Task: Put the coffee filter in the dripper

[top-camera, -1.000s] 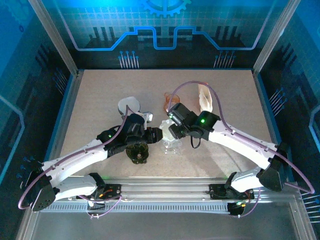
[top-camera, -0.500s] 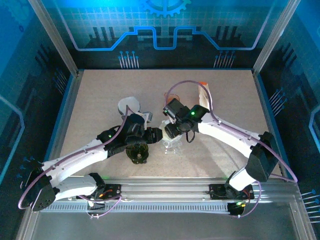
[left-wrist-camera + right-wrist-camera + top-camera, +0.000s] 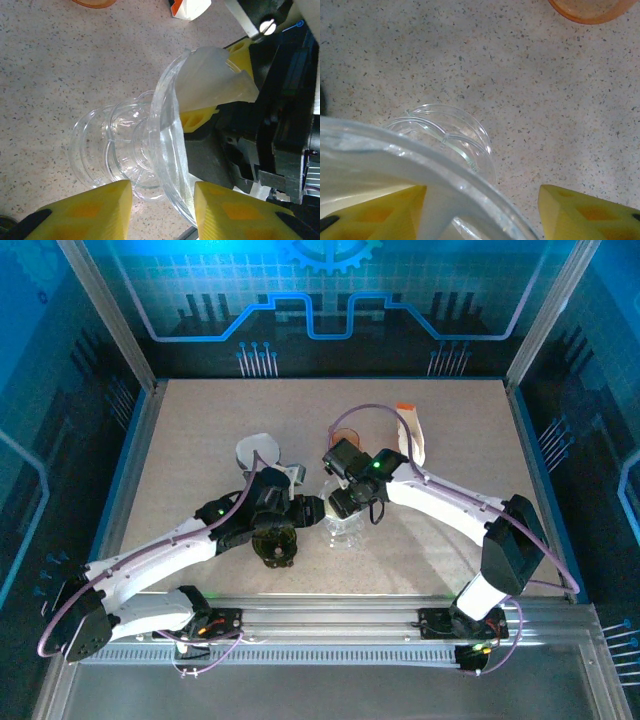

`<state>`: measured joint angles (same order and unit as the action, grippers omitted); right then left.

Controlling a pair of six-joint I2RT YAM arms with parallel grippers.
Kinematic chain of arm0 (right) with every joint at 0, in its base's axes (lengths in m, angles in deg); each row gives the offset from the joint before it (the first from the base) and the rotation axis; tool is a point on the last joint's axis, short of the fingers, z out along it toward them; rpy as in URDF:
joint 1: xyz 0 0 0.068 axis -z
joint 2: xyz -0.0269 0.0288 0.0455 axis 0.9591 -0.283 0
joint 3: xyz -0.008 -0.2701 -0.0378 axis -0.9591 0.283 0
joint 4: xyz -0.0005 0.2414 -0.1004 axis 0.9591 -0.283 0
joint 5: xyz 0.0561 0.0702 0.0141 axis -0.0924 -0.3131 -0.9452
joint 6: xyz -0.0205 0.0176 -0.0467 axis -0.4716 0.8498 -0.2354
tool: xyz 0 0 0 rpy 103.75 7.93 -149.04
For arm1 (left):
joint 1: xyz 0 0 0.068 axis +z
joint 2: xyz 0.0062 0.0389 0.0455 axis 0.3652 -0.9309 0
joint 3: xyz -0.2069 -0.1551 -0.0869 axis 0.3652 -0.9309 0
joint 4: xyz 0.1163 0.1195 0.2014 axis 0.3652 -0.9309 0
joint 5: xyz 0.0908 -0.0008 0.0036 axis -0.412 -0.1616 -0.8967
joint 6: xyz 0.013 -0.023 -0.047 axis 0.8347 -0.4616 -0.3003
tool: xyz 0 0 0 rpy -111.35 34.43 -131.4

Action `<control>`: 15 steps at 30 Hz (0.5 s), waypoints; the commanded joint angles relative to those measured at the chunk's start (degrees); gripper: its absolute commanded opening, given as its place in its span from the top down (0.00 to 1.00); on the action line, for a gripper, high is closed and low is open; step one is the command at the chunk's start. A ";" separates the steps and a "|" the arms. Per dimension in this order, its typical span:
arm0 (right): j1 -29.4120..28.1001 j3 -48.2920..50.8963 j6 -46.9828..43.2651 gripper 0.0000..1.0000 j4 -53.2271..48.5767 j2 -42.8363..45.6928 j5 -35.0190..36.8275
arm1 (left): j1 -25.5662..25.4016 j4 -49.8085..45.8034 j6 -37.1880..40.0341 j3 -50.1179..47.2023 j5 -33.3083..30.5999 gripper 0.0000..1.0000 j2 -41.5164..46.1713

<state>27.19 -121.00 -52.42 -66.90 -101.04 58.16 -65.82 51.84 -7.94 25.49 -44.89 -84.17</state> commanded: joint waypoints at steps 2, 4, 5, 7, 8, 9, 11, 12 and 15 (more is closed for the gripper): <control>0.58 0.65 -0.67 0.40 0.39 -1.14 0.38 | 0.28 0.52 -0.01 -0.40 0.97 0.61 -0.54; 0.56 0.88 -0.67 0.40 0.39 -1.30 0.47 | 0.27 0.62 -0.16 -0.61 0.97 0.61 -0.45; 0.51 1.01 -0.67 0.40 0.39 -1.32 0.60 | 0.24 0.66 -0.26 -0.63 0.92 0.61 -0.28; 0.49 1.18 -0.70 0.40 0.39 -1.40 0.98 | 0.27 1.01 -0.52 -0.82 0.97 0.59 0.23; 0.45 1.27 -0.72 0.40 0.48 -1.40 1.20 | 0.28 1.19 -0.69 -0.99 0.89 0.56 0.72; 0.44 1.36 -0.67 0.40 0.48 -1.40 1.23 | 0.21 1.31 -0.83 -1.00 0.68 0.54 1.16; 0.45 1.59 -0.59 0.40 0.74 -1.40 1.33 | 0.29 1.65 -0.86 -1.01 -0.04 0.50 2.14; 0.33 1.71 -0.59 0.40 0.74 -1.31 1.47 | 0.31 1.76 -0.87 -1.01 -0.37 0.49 2.50; 0.23 1.81 -0.50 0.40 1.01 -1.40 1.73 | 0.51 2.72 -0.82 -0.87 -0.79 0.43 2.65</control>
<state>27.19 -120.56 -52.40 -65.96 -101.15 58.36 -65.80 52.41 -8.36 25.10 -44.94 -82.79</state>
